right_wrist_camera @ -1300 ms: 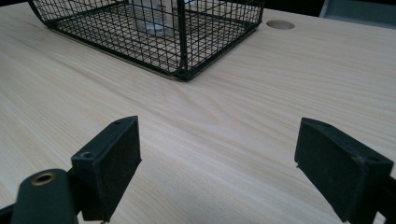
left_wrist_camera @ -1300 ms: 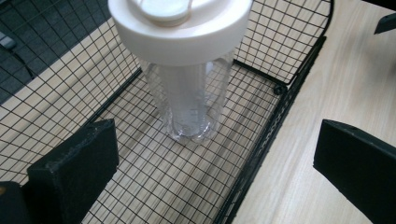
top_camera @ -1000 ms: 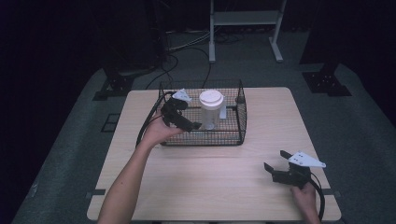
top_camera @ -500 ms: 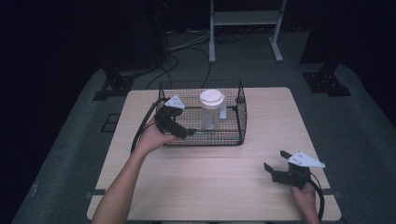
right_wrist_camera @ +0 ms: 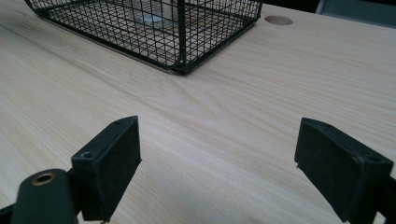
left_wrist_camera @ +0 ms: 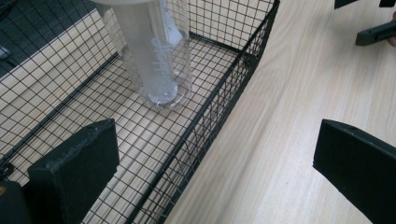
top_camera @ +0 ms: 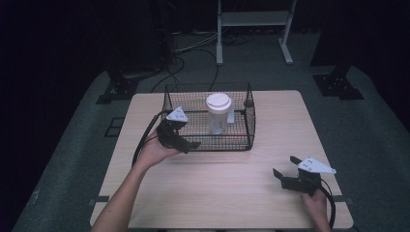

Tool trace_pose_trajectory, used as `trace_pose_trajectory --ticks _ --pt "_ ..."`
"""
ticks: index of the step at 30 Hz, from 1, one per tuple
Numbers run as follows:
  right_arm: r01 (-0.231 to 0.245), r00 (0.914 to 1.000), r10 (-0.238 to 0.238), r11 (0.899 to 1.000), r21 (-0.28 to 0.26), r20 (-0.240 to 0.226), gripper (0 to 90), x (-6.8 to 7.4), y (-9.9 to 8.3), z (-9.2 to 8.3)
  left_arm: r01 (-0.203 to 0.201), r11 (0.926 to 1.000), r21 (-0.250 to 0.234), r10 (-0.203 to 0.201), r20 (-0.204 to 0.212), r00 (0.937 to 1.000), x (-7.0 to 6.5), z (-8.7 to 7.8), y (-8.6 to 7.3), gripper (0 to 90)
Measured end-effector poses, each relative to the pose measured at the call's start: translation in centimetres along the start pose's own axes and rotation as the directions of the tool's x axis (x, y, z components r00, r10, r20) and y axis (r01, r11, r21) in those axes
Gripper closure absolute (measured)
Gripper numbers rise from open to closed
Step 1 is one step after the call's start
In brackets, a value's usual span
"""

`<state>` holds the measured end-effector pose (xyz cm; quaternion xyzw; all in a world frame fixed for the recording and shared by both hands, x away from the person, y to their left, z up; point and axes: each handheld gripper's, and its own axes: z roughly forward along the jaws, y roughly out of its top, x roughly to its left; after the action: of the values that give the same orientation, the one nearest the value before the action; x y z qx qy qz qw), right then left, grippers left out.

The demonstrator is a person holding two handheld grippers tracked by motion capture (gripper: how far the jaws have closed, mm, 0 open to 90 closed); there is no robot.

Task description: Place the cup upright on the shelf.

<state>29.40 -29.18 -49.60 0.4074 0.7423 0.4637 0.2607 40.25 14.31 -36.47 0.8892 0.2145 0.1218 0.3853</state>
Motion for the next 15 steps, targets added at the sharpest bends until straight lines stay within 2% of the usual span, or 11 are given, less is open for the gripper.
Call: trace_pose_trajectory --ticks 9,15 --pt "0.000 1.0000 0.000 1.000 0.003 0.001 13.5 0.0 0.0 0.0 0.009 1.0000 0.002 -0.009 0.009 0.9999 -0.8 0.3 -1.6 0.0" --pt "0.000 1.0000 0.000 1.000 0.003 0.002 13.5 0.0 0.0 0.0 -0.002 1.0000 -0.004 0.002 0.003 1.0000 -1.6 0.0 -2.3 0.0"
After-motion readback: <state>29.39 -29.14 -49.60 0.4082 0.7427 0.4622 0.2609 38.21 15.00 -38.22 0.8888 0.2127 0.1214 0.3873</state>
